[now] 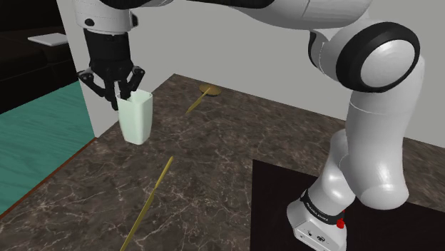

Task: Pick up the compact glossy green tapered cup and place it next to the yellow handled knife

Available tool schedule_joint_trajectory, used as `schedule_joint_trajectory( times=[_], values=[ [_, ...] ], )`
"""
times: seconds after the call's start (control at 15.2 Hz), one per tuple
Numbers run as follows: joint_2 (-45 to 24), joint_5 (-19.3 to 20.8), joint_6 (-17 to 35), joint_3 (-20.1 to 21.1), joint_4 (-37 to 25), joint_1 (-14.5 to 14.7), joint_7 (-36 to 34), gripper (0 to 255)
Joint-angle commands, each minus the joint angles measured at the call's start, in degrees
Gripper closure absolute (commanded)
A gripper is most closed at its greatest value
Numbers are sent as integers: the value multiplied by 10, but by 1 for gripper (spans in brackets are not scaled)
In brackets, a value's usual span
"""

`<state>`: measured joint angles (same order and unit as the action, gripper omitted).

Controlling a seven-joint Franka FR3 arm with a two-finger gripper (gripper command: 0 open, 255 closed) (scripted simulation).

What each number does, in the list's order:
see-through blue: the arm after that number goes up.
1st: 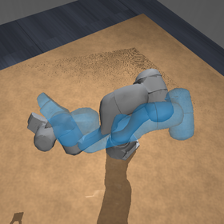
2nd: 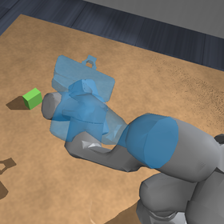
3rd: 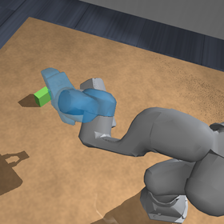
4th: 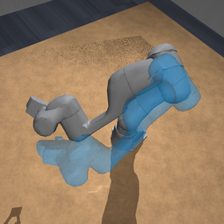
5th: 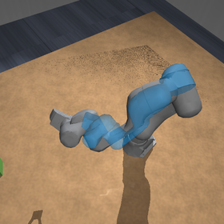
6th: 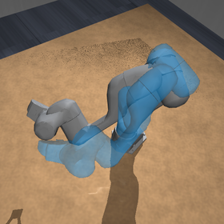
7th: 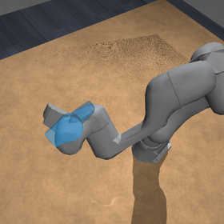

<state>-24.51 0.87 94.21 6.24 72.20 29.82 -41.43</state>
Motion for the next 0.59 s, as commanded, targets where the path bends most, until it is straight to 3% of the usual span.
schedule_joint_trajectory(
  times=[0.0, 0.33, 0.53],
  values=[
    [-36, 5, -18, 5, -55, 17, -20, 255],
    [-175, 19, -95, 9, -271, 65, -59, 255],
    [-157, 18, -59, 9, -217, 61, -59, 255]
  ],
)
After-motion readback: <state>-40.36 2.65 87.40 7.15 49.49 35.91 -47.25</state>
